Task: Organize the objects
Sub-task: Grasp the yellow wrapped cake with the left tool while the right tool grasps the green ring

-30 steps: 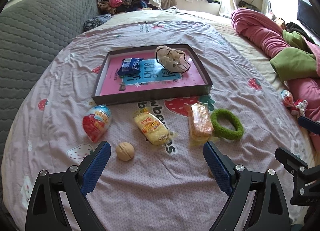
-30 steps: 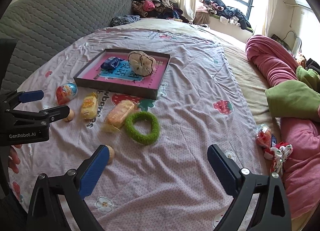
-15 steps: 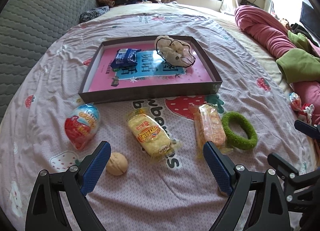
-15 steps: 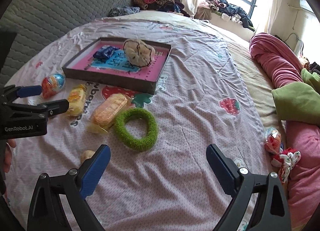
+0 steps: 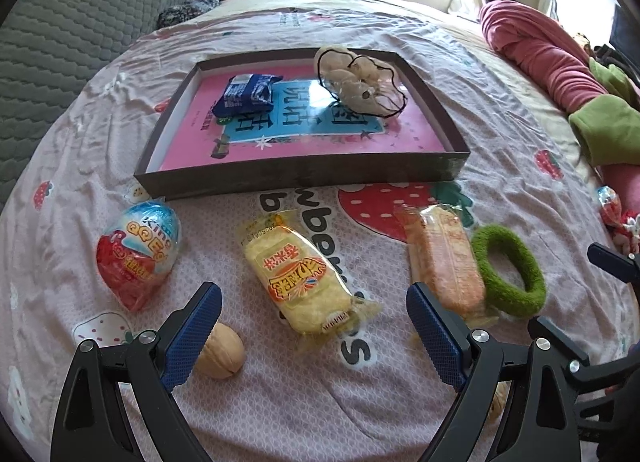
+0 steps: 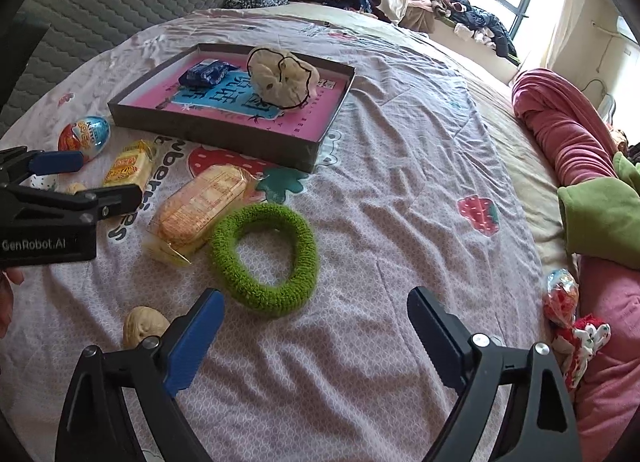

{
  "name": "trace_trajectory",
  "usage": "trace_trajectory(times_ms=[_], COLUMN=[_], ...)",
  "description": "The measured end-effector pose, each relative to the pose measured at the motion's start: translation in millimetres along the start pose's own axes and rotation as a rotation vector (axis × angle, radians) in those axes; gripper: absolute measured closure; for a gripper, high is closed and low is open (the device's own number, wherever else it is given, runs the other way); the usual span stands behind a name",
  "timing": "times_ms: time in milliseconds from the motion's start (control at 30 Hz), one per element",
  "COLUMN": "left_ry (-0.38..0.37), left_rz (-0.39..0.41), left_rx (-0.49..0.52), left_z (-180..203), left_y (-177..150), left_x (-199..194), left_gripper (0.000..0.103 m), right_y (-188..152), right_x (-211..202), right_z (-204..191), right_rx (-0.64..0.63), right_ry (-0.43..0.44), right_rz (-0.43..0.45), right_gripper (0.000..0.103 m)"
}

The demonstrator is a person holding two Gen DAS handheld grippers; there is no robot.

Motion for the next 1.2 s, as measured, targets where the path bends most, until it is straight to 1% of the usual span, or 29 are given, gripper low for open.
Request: trace_trajectory(times_ms=[233,300,400,567,600,667,733,800,833,900,1000,1133,1200], left_ry=[0.007,0.007,0.000,-0.007,-0.015,-0.029,-0.028,-0.033,-0.037,-0.047,-0.059,-0.072,-0.074], left_rz=[-0.017,-0.030,-0.041,-0.058,-0.061,-0.060,-0.057,-0.054,-0.052,-0.049,-0.046,-0.041,-0.041], left_rx=[0.001,0.002,-0.002,-0.008,-0.012,-0.010,-0.001,0.001,-0.002,-0.008,-0.014,-0.014,-0.013], left_z=[0.0,0.3,-0.1,-3.0,-3.4,-2.3,-1.2,-0.7,-1.2,-2.4,-3.6,-4.8,-5.7], left_y=[5.6,5.6,4.1,0.7,0.3,0.1,-0.1,0.2,0.5,1.1,2.1,3.1,3.6], left_x=[12.4,17.6,23.6,33.3,35.3,36.7,37.0,37.4,37.4,37.5,38.3,36.9,35.7], left_gripper=[0.009,0.009,0.010,0.016,0.017,0.029,0.029,0.030,0.031,0.034,0.037,0.041,0.048], right_y=[4.3,4.8,4.7,3.2,2.9,2.5,0.4,-1.2,-1.9,-2.1,-0.9,-0.7,-0.6], right_x=[7.7,11.5,16.6,24.3,25.3,27.0,29.1,31.4,32.2,32.1,30.3,29.5,28.9], right_z=[-5.6,-6.1,-7.0,-11.0,-12.4,-15.1,-16.7,-18.4,-18.9,-20.5,-20.8,-20.4,-20.0], right_rx=[-0.026,-0.030,-0.036,-0.049,-0.053,-0.056,-0.054,-0.047,-0.042,-0.032,-0.027,-0.018,-0.011], right_ry=[-0.009,-0.009,-0.007,0.002,0.006,0.017,0.030,0.047,0.056,0.075,0.080,0.090,0.095], right_rz=[0.006,-0.003,-0.011,-0.025,-0.028,-0.033,-0.048,-0.060,-0.066,-0.072,-0.072,-0.081,-0.086], right_gripper=[0.011,0.014,0.016,0.020,0.023,0.027,0.032,0.040,0.041,0.050,0.059,0.069,0.071])
Point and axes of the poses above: each gripper's, at about its wrist camera, not at the fingertips, and x roughly the way its jaws point, z to its right, y to its top, the point moved 8 cm from there along x, roughly the way its jaws point, and after that the axes turned 15 degrees about x, right-handed, at the moved point
